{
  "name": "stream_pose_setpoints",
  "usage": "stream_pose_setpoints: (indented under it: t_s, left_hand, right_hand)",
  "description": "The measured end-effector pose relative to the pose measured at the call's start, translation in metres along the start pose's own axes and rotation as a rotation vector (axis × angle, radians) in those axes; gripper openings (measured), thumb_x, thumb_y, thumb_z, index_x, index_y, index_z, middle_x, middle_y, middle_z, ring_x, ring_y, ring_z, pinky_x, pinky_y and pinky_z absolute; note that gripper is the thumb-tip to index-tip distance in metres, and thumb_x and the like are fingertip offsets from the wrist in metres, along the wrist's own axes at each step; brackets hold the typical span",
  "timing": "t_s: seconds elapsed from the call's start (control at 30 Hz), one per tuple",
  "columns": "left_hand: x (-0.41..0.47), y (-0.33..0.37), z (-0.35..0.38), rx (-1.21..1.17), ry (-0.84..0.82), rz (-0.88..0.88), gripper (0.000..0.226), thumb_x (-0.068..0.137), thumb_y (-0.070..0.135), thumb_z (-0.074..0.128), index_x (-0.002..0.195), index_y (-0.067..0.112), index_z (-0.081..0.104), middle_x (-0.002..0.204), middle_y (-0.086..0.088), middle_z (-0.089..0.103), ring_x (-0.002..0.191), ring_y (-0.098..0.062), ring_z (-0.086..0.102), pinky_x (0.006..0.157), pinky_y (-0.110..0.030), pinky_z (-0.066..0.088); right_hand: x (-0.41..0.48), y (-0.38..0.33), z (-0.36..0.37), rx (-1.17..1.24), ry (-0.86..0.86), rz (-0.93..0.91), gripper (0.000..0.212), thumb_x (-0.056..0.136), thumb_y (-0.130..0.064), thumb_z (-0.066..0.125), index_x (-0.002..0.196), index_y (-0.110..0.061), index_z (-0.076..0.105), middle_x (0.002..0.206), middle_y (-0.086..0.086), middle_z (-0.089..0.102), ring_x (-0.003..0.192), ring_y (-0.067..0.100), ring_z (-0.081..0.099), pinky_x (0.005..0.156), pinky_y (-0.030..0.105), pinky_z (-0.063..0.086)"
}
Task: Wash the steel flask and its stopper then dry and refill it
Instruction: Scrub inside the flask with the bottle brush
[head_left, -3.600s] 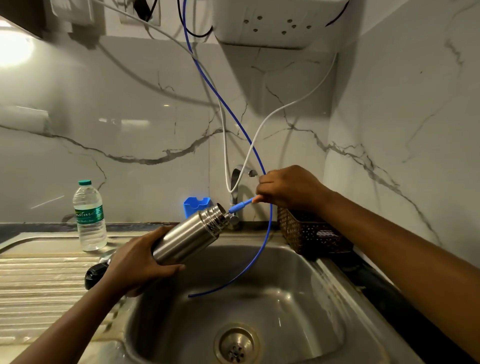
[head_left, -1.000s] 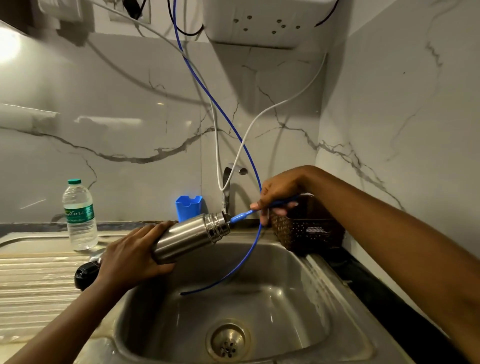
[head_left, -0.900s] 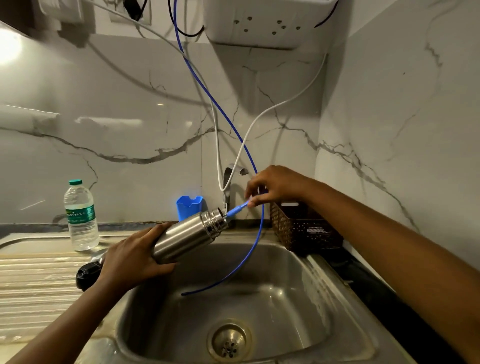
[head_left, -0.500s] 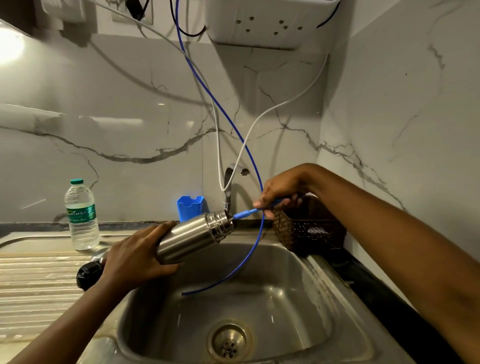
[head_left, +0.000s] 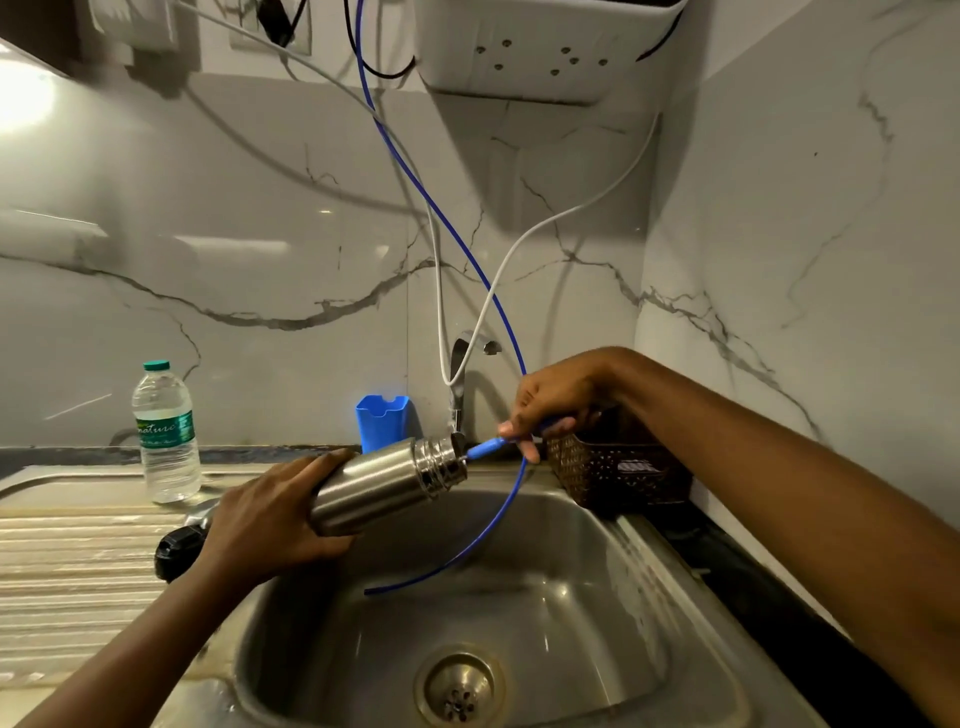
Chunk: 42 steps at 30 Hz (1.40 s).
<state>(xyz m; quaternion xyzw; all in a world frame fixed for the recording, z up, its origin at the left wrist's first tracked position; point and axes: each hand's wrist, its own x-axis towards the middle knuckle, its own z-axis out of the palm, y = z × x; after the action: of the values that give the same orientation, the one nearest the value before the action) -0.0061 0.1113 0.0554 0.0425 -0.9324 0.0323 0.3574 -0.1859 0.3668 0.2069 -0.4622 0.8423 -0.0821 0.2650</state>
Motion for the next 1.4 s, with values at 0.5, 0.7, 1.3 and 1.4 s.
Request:
stream_pose_setpoints:
  t_s: [0.5,0.7,1.3,1.4]
  left_hand:
    - [0.000,0.001,0.002,-0.051,0.007,-0.094,0.092,0.053,0.077,0.048,0.131,0.029,0.054,0.103,0.003,0.070,0.080,-0.022,0.068,0.056,-0.026,0.039]
    - [-0.001,0.001,0.000,0.005,-0.049,-0.077,0.085,0.055,0.073,0.050,0.124,0.023,0.059,0.097,0.000,0.071,0.072,-0.025,0.069,0.052,-0.028,0.045]
    - [0.000,0.005,-0.002,-0.021,-0.071,-0.097,0.090,0.054,0.076,0.048,0.128,0.027,0.057,0.102,0.000,0.071,0.080,-0.025,0.068,0.058,-0.031,0.048]
    - [0.001,0.010,-0.003,-0.043,-0.033,-0.137,0.099,0.050,0.080,0.042,0.133,0.028,0.054,0.109,0.000,0.069,0.087,-0.026,0.067,0.059,-0.028,0.039]
  right_hand:
    - [-0.001,-0.006,0.002,-0.169,0.271,-0.110,0.031,0.094,-0.036,0.051,0.083,-0.012,0.067,0.049,-0.008,0.051,0.041,0.004,0.040,0.046,0.015,0.034]
    - [0.006,-0.010,0.001,-0.053,0.120,0.050,0.032,0.092,-0.041,0.053,0.095,-0.012,0.066,0.060,-0.001,0.058,0.046,0.008,0.049,0.046,0.017,0.040]
    - [-0.006,-0.012,0.003,-0.149,0.232,-0.059,0.030,0.091,-0.038,0.056,0.088,-0.010,0.067,0.058,-0.005,0.061,0.047,0.007,0.050,0.047,0.016,0.039]
    - [-0.006,-0.008,0.011,-0.604,0.616,-0.180,0.024,0.083,-0.044,0.065,0.095,-0.022,0.065,0.075,-0.018,0.055,0.070,0.002,0.051,0.060,0.016,0.035]
